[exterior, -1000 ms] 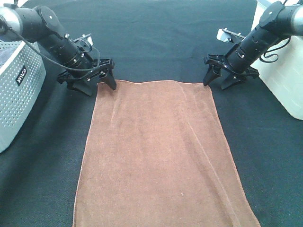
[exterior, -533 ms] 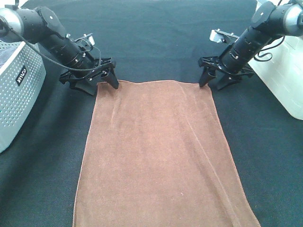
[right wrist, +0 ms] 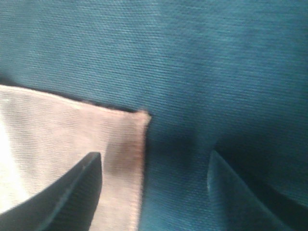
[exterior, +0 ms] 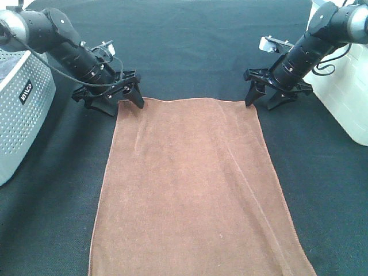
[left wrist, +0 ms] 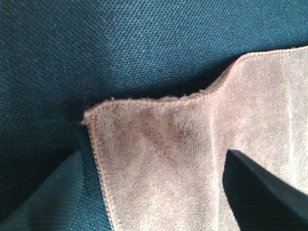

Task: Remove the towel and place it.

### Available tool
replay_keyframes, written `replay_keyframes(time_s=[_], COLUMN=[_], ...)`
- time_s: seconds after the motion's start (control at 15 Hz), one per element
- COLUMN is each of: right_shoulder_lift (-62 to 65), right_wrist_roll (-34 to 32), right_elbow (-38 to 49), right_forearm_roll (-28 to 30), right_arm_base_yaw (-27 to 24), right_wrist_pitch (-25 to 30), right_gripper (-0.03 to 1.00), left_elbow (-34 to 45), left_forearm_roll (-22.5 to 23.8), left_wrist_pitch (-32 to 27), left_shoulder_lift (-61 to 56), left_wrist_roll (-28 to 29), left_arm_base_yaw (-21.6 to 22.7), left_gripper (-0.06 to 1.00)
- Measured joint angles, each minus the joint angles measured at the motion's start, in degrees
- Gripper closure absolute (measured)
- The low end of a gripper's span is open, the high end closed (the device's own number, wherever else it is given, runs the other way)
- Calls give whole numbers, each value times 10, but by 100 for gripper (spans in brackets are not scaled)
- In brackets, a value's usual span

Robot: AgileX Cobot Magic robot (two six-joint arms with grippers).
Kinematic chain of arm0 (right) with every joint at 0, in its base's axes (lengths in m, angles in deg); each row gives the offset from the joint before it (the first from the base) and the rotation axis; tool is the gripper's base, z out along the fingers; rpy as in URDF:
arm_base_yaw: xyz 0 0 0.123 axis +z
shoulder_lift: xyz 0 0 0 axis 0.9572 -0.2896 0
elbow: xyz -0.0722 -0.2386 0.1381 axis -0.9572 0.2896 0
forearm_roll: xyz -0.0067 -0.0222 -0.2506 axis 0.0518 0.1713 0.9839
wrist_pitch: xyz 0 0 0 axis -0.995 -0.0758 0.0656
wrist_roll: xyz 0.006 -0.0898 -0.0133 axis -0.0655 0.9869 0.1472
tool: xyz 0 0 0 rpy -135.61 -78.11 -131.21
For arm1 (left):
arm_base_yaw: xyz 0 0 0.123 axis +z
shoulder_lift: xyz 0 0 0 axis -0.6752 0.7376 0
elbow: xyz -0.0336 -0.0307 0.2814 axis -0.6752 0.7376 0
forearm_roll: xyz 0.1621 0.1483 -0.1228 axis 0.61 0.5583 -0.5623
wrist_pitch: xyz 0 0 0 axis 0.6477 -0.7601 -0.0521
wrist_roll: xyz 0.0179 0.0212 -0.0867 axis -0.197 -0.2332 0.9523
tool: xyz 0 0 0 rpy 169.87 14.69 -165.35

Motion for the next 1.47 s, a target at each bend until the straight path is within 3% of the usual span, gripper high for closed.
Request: replay_keyframes(time_s=[0.27, 0.6, 0.73, 1.0, 1.07, 1.2, 1.47], right_shoulder_lift=[-6, -19, -20, -25, -25, -26, -23], right_wrist_roll=[14, 24, 24, 23, 23, 23, 23], right_elbow=[-2, -5, -5, -5, -5, -5, -7], right_forearm_roll=[-34, -61, -64, -51, -46, -43, -30], right_arm_base_yaw=[0, 34, 36, 36, 36, 36, 37], right_wrist_pitch=[3, -11, -14, -19, -22, -23, -27], right_gripper=[36, 38, 41, 72, 81, 94, 97], left_elbow=[-1, -7, -9, -10, -10, -10, -10], left_forearm_roll=[2, -4, -5, 8, 14, 25, 52], left_wrist_pitch=[0, 9, 14, 18, 18, 18, 21], left_shoulder_lift=[1, 10, 13, 19, 20, 20, 15], left_wrist_roll=[-1, 0, 0, 2, 2, 2, 2], left_arm_base_yaw=[-1, -36, -41, -41, -41, -42, -48], left_gripper=[23, 27, 34, 83, 90, 92, 92])
